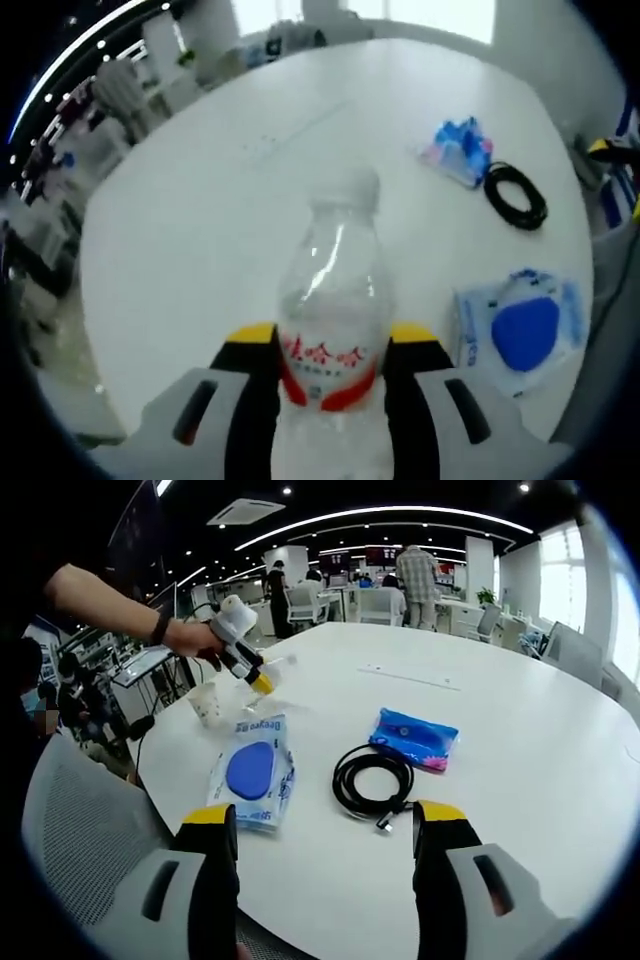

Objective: Arrange the tabletop items into an orderly group along one side of the table until the central work area is clear of visible clutter.

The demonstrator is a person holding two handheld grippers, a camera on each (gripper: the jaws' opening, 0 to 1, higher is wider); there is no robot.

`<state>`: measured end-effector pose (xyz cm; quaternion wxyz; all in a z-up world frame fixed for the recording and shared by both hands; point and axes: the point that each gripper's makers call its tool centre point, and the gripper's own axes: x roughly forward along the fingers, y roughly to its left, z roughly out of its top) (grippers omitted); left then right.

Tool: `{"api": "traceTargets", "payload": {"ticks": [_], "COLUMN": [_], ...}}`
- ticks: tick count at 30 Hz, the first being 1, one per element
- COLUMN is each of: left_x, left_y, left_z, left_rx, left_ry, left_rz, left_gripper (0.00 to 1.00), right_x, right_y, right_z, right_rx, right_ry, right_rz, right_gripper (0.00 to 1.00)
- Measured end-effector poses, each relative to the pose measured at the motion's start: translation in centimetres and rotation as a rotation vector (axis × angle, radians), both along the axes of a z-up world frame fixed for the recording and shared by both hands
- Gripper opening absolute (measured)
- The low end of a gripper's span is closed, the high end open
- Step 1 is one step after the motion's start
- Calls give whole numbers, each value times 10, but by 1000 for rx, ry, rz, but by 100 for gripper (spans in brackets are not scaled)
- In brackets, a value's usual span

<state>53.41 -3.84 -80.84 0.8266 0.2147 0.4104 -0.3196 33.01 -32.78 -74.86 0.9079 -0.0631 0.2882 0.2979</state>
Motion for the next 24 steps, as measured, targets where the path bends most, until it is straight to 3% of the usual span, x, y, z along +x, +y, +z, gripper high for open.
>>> {"api": "traceTargets", "payload": {"ticks": [12, 24], "left_x": [8, 11], "left_y": [22, 28], "left_z": [14, 22], "left_rx": [-58, -97], "left_ry": [-50, -92], "left_rz": [99, 162], "left_gripper": [35, 36], "right_x": [-1, -2], "right_y": [2, 4], "right_z": [0, -2], "right_rx": [-3, -10], "right_ry": [1, 4], "right_rz": [13, 22], "right_gripper": [71, 71]}}
